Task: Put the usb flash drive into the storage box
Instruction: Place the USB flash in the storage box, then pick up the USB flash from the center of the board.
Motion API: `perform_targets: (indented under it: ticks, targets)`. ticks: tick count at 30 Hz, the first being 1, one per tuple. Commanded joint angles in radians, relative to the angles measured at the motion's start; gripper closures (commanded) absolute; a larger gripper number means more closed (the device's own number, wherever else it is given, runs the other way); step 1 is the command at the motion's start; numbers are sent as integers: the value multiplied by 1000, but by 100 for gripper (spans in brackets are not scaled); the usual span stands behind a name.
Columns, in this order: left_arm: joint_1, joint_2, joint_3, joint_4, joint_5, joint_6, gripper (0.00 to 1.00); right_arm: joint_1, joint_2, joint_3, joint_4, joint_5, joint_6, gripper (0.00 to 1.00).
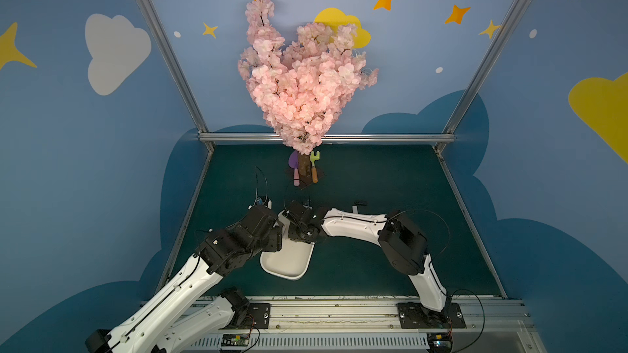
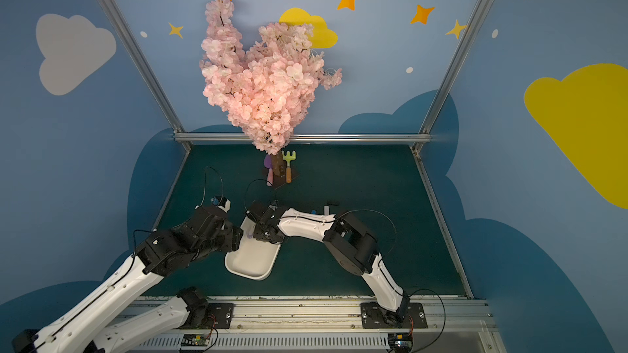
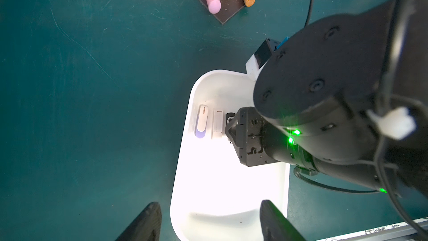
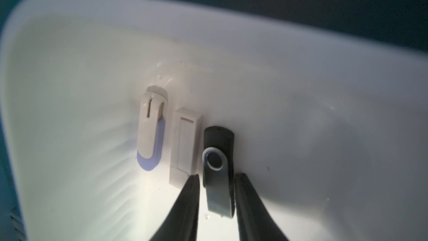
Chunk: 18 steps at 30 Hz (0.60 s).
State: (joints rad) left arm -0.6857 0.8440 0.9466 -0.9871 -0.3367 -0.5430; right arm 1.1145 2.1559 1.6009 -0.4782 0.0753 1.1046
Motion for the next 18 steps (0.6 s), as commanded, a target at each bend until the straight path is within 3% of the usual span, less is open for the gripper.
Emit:
perform_targets:
  ticks: [1, 7, 18]
  targets:
    - [3, 0, -2, -13, -2, 1, 29, -1, 24, 22, -17, -14, 14, 64]
    - [3, -3, -2, -13, -4, 0, 29, 2, -10, 21, -28, -5, 8, 61]
    - [5, -28, -3, -7, -3, -3, 29, 21, -177, 73, -137, 97, -124, 58]
